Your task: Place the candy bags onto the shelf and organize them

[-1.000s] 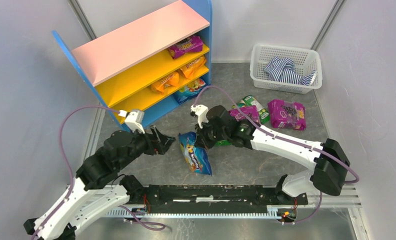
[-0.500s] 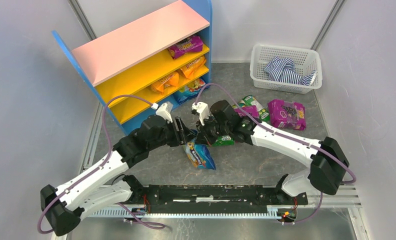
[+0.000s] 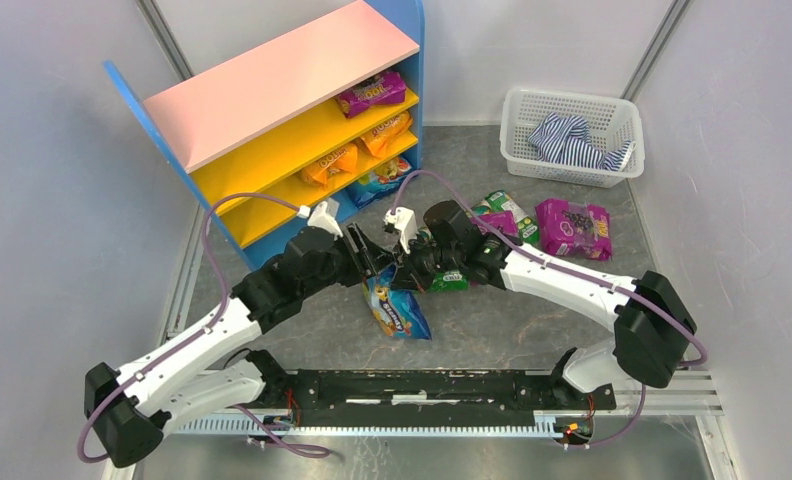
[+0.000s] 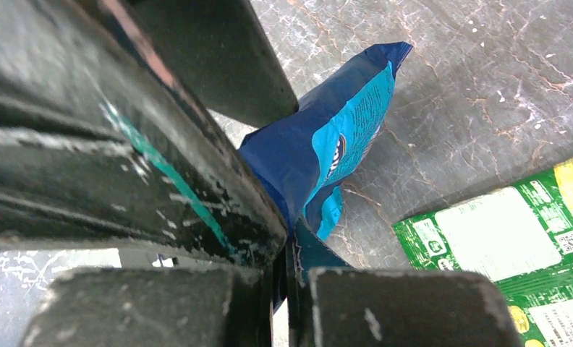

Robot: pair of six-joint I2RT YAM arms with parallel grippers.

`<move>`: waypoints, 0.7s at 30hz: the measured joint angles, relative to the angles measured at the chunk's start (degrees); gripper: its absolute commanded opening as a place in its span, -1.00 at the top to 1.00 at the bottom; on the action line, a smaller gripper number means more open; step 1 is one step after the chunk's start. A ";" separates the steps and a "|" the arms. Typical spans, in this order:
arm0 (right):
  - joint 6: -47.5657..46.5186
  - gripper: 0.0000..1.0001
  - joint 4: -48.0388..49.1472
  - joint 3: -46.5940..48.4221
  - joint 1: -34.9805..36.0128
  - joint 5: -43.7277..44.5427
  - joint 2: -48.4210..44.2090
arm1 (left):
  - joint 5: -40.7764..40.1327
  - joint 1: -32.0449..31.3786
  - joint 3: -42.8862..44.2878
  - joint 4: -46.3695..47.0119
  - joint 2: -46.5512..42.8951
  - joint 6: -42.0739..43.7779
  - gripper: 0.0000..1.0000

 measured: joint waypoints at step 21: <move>1.09 0.88 1.29 -0.61 -0.11 0.48 0.31 | -1.53 0.02 0.26 1.36 3.28 -3.30 0.46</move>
